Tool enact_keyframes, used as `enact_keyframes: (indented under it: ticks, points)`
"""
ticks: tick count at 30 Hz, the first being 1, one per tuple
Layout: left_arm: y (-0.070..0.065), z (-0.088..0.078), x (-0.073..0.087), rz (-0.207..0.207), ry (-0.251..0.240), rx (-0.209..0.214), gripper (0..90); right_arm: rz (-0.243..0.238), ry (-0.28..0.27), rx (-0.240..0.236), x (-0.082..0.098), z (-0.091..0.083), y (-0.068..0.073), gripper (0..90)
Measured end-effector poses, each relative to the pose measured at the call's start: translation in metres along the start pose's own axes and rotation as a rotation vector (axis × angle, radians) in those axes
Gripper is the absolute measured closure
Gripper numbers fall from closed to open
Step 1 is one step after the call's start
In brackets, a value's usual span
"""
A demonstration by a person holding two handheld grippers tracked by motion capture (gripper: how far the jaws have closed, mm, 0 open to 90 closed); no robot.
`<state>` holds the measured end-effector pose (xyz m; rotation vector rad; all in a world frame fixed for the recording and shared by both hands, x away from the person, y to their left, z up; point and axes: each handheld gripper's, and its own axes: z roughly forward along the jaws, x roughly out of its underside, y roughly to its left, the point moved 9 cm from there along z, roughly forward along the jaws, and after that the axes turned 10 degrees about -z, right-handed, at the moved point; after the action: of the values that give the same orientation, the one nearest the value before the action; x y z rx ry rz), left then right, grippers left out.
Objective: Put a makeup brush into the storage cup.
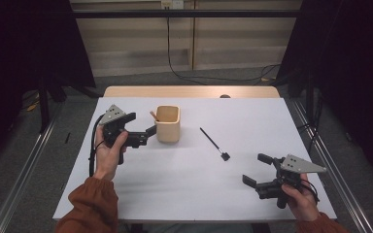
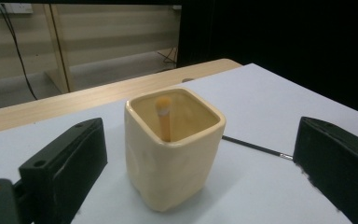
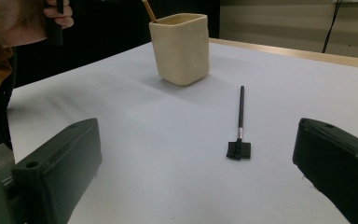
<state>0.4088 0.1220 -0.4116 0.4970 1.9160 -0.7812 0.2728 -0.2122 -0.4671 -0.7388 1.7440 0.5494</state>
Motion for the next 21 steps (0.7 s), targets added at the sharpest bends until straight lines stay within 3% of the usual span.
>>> enact_keyframes:
  ticks: [2,4,7,11,17,21]
  points:
    - [0.000,-0.004,0.003,0.012,0.003,-0.016,2.2,0.001,0.000,0.001,0.000,0.000,0.000,0.4]
    - [-0.003,-0.008,0.006,-0.013,0.000,0.002,2.7,-0.001,0.000,-0.001,0.000,0.000,0.000,0.3]
    - [-0.002,-0.015,0.010,0.013,0.009,-0.030,2.5,0.000,0.000,0.000,0.000,0.001,0.000,0.4]
    - [-0.002,-0.020,0.016,0.011,0.013,-0.032,2.9,0.001,0.001,-0.001,0.000,0.001,0.000,0.4]
    - [-0.012,-0.024,0.023,0.045,0.013,-0.026,2.9,0.004,0.001,0.000,0.001,0.001,0.000,0.4]
    - [-0.016,-0.027,0.026,0.042,-0.002,-0.041,2.8,0.005,0.000,-0.001,0.001,0.001,0.000,0.3]
